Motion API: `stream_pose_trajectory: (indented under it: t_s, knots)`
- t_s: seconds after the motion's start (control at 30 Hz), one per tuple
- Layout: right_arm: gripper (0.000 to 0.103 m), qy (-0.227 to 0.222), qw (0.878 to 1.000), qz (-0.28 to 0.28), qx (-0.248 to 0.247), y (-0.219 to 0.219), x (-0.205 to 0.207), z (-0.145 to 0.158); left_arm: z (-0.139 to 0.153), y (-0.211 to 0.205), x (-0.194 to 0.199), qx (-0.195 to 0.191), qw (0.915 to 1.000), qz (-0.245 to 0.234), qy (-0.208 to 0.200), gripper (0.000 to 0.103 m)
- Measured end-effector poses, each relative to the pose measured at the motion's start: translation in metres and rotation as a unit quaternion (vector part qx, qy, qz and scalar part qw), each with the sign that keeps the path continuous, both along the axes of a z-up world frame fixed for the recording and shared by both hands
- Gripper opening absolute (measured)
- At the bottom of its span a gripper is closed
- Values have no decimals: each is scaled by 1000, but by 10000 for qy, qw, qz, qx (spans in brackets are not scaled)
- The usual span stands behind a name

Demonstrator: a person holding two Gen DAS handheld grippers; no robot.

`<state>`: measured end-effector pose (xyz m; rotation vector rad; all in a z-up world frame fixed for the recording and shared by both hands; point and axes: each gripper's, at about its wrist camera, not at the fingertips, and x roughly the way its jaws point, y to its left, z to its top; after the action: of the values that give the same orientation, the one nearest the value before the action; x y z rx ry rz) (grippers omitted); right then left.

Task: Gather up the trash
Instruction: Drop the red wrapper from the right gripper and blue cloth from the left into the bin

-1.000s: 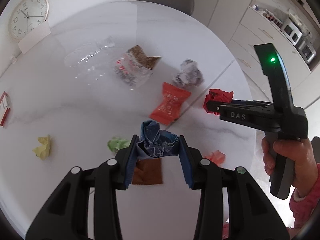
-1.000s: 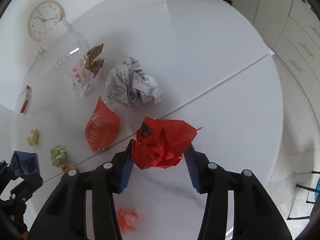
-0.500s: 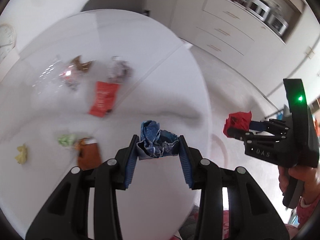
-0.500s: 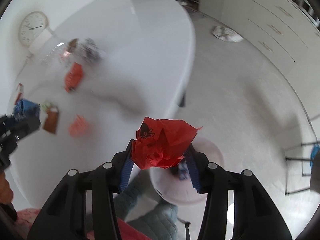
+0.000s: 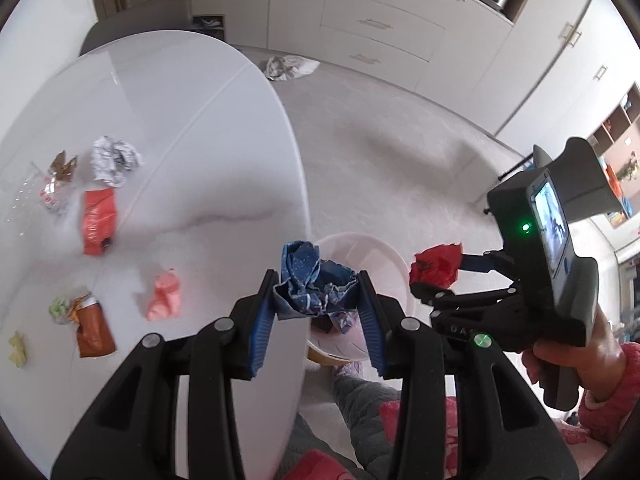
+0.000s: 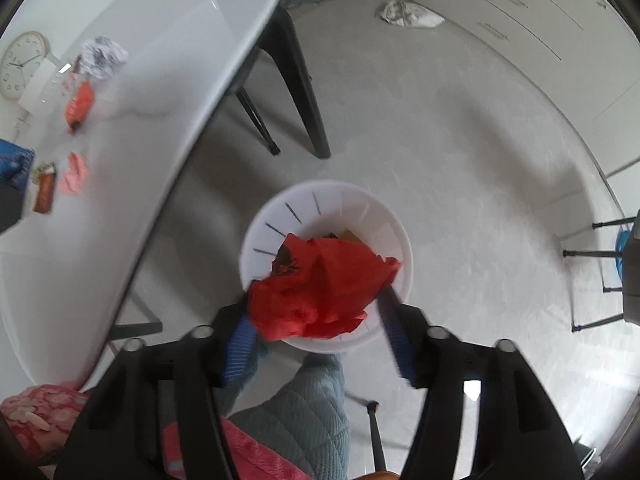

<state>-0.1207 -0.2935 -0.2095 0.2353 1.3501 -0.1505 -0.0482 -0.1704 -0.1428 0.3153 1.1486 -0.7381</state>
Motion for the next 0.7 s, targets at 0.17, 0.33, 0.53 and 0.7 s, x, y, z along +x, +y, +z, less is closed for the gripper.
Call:
stream_pose_trajectory:
  t_s: [0.17,0.33,0.53,0.7]
  knots:
    - [91,-37,9996,-141,-235,-17,-11,5,-7,-16,-5,57,9999,-90,121,39]
    - [100,-63,9988,-403,-265,-36,-19,13,-8,-32,-10,75,9996,-226,176,39]
    - [100,-55,9977,-640,-192,-50,-27,11,-10,-49,-19,64,9987,-473,175,45]
    - [100,-50,9973,-718,-150,-54,-30,10,-1,-56,-29,-84,9975,-700,-47,93]
